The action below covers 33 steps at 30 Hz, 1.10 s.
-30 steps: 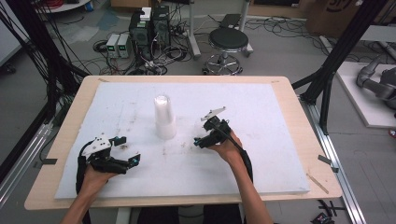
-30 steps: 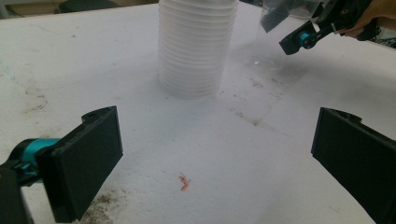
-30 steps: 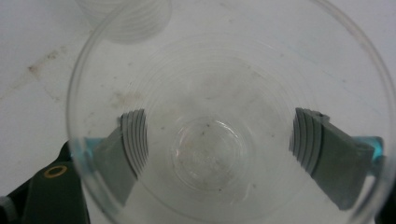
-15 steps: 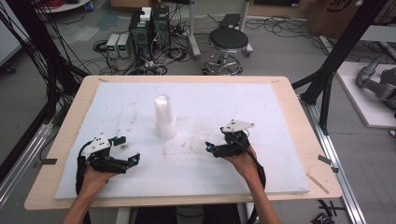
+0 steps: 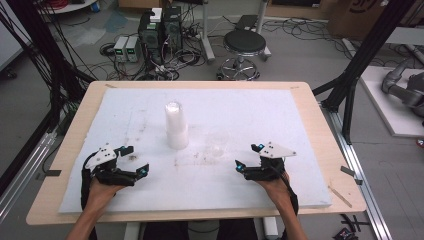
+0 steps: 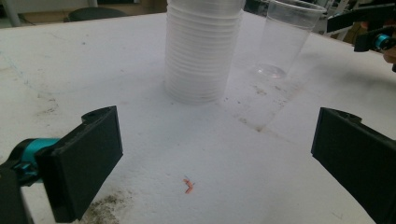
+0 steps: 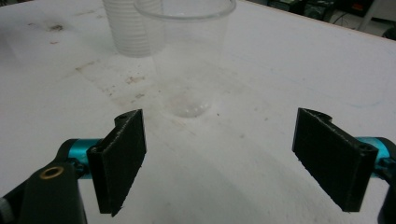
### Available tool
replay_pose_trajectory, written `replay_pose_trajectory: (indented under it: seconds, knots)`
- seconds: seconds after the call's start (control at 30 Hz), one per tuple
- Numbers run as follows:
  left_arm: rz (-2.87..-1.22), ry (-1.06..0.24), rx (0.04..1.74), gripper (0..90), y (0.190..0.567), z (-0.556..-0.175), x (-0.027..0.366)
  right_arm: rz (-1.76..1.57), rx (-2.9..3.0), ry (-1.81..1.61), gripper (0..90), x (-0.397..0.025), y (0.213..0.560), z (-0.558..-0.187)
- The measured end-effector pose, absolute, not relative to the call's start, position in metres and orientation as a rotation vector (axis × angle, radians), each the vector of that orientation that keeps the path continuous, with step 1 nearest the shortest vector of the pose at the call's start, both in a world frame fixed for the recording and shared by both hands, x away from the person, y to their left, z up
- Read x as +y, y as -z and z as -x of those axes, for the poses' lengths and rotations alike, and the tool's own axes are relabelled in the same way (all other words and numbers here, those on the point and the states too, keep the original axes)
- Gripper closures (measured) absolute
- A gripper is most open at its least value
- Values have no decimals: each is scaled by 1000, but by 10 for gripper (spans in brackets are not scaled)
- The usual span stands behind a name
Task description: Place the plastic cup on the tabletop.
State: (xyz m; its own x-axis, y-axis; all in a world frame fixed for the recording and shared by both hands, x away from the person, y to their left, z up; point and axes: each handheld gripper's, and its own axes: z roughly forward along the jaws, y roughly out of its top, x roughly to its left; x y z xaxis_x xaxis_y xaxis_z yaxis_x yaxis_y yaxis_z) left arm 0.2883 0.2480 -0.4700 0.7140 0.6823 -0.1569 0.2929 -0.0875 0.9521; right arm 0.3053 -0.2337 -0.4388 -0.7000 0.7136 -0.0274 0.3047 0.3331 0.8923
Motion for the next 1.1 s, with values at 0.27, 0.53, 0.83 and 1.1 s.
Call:
replay_pose_trajectory:
  seconds: [0.27, 0.53, 0.83, 1.1]
  knots:
    - [-1672, -402, 786, 19, 470, -287, 248, -1000, 2108, -1361, 176, -254, 452, -306]
    - [-1665, -404, 792, 18, 470, -286, 248, -1006, 2110, -1345, 177, -254, 453, -307]
    - [-1663, -414, 790, 19, 470, -286, 248, -1001, 2104, -1348, 177, -255, 454, -307]
    - [-1663, -422, 793, 18, 470, -285, 247, -1019, 2079, -1373, 177, -257, 454, -306]
